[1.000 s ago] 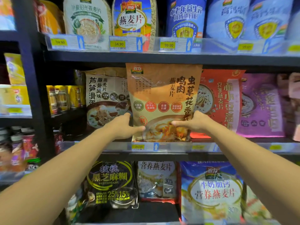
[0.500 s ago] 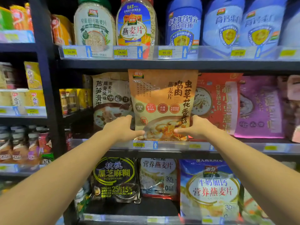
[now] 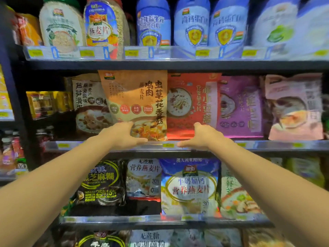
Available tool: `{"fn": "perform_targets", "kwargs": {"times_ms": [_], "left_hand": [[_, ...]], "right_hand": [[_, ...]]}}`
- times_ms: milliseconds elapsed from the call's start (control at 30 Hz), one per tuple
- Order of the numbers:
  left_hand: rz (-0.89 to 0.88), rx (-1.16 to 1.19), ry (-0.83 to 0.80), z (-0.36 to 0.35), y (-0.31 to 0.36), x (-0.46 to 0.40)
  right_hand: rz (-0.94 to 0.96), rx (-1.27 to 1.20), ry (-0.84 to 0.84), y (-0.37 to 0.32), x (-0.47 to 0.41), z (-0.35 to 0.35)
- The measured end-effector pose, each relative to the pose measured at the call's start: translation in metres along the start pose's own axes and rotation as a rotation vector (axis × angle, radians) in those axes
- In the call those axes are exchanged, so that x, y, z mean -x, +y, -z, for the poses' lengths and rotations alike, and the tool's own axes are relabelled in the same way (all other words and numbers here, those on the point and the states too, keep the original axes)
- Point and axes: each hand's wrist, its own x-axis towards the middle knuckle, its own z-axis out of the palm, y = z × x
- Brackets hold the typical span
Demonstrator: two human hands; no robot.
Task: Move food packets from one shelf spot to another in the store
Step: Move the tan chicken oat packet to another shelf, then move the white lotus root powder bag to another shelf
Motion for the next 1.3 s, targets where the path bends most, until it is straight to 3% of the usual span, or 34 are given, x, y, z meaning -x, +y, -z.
{"fn": "perform_targets", "kwargs": {"times_ms": [800,1300], "left_hand": [[-0.412,0.118,-0.052,-0.007,0.121,0.085],[-0.726,0.225,-0.168,-0.039,0.334,0.129]], "right_hand": [[-0.326,-0.071,0.086,0.065,0.197,0.043],[-0.616,-0.016,0.112,0.227,0.308,0.079]]}}
